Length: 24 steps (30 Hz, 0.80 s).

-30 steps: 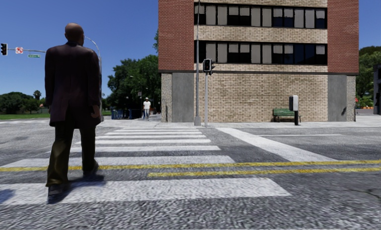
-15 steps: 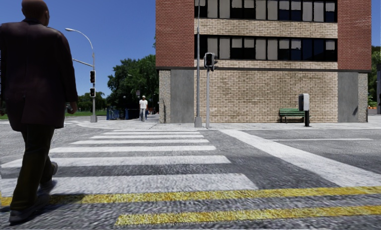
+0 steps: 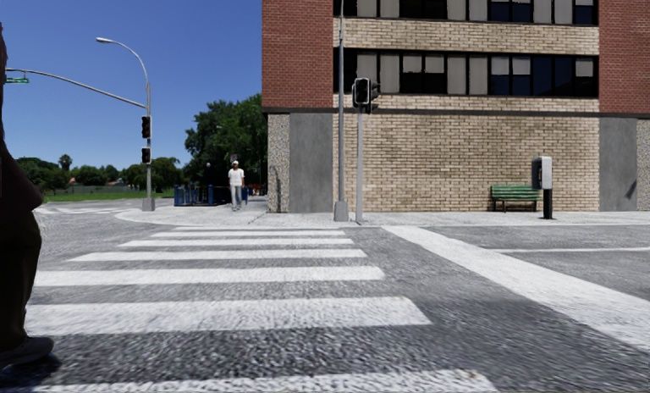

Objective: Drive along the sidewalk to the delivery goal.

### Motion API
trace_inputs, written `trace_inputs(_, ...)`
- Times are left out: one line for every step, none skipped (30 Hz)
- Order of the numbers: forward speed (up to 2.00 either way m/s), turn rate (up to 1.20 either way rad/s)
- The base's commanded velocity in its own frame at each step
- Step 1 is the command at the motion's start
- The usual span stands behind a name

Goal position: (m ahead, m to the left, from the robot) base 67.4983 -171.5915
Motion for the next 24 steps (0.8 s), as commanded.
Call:
trace_inputs(2.0, 0.19)
trace_inputs(2.0, 0.19)
trace_inputs(2.0, 0.19)
trace_inputs(2.0, 0.19)
trace_inputs(2.0, 0.19)
trace_inputs(2.0, 0.19)
trace_inputs(2.0, 0.19)
trace_inputs(2.0, 0.19)
trace_inputs(2.0, 0.2)
trace_inputs(2.0, 0.22)
trace_inputs(2.0, 0.22)
trace_inputs(2.0, 0.22)
trace_inputs(2.0, 0.23)
trace_inputs(2.0, 0.24)
trace_inputs(2.0, 0.24)
trace_inputs(2.0, 0.25)
trace_inputs(2.0, 0.25)
trace_inputs(2.0, 0.25)
trace_inputs(2.0, 0.25)
trace_inputs(2.0, 0.26)
trace_inputs(2.0, 0.27)
trace_inputs(2.0, 0.27)
trace_inputs(2.0, 0.27)
trace_inputs(2.0, 0.27)
